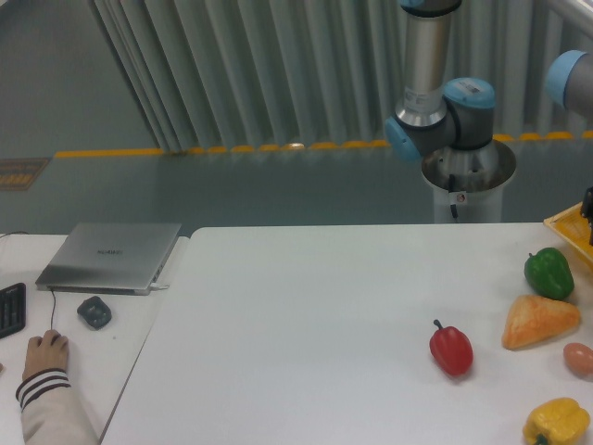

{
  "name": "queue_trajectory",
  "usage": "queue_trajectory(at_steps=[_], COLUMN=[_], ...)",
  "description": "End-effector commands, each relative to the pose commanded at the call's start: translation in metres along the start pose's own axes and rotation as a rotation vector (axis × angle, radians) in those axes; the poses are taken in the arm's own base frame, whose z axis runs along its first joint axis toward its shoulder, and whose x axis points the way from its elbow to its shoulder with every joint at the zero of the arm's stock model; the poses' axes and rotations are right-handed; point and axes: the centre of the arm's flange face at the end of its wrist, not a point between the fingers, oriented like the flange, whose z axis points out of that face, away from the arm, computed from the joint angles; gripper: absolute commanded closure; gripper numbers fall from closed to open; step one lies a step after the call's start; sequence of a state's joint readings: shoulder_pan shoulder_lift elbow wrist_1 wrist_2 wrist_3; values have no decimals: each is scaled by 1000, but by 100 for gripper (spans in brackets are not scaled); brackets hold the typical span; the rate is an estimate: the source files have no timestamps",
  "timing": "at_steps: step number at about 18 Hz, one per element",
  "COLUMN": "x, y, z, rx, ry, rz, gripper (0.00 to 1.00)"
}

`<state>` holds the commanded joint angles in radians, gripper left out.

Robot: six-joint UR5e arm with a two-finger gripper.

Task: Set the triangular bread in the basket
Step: 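Move the gripper over the orange triangular bread, then lower the gripper onto the triangular bread and close on it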

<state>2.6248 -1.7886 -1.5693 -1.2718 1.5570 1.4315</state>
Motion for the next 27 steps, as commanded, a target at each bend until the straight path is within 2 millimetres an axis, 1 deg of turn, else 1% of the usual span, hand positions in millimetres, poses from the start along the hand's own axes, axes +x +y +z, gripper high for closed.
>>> queue_trajectory(at_steps=[2, 3, 4, 6, 7, 8, 10, 11, 15, 19, 21, 26, 27], x=[1, 3, 7, 10, 17, 21, 23, 29, 45, 47, 55, 53, 54], y=[-9, -17, -31, -40, -55, -64, -71, -76, -74, -75, -80, -81, -85], z=[5, 9, 13, 32, 42, 48, 67, 74, 93, 98, 107, 120, 122], rx=[-1, -1, -3, -53, -95, -128, -151, -155, -167, -175, -194, -210, -211], ry=[3, 9, 14, 36, 42, 45, 72, 87, 132, 141, 154, 168, 170], rz=[-26, -34, -28, -21, 14, 34, 50, 62, 74, 77, 95, 97, 104], gripper=[0, 0, 0, 0, 0, 0, 0, 0, 0, 0, 0, 0, 0])
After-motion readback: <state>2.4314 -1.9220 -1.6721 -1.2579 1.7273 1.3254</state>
